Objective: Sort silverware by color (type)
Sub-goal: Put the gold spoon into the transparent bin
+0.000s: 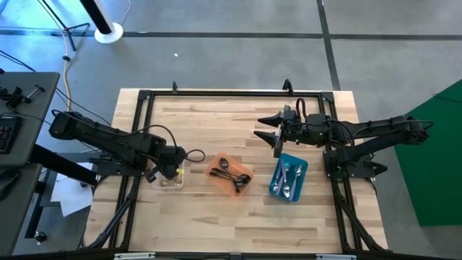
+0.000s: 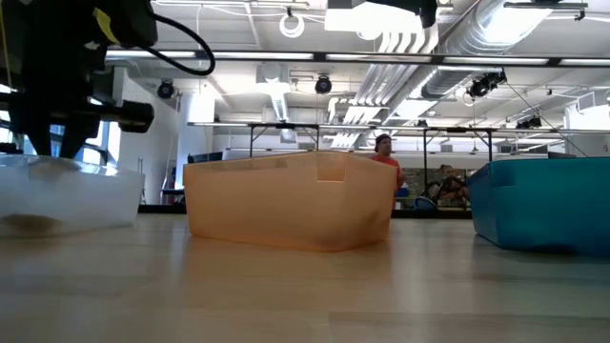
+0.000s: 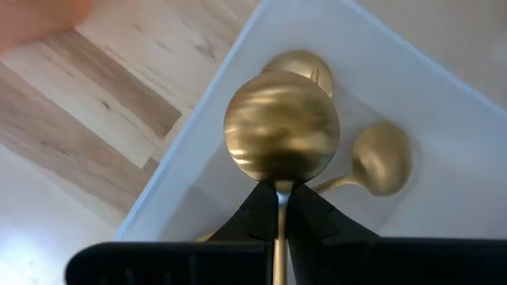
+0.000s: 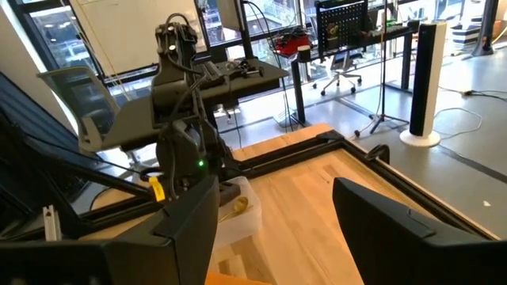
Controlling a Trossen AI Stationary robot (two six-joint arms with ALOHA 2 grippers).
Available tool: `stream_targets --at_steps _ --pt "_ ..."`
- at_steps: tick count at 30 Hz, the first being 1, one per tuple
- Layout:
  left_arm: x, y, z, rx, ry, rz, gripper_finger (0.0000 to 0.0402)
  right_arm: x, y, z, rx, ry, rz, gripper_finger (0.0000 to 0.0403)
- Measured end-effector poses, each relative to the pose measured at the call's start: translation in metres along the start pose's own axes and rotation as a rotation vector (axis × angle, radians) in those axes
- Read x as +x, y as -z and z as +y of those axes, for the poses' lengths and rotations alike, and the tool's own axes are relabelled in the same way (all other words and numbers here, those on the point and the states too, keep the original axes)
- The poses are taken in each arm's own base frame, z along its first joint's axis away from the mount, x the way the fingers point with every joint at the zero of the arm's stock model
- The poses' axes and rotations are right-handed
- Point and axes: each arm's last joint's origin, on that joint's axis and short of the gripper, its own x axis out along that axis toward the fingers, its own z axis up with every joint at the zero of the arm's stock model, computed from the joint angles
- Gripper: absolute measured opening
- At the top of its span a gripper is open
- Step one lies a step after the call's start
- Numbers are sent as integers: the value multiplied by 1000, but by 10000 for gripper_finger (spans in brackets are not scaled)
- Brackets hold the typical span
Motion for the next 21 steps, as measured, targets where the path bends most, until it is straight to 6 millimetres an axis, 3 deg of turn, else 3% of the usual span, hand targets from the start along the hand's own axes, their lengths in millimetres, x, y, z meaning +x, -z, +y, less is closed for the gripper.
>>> stream_targets --at_steps 21 --pt "25 18 -13 -38 12 56 1 0 0 0 -3 -3 0 233"
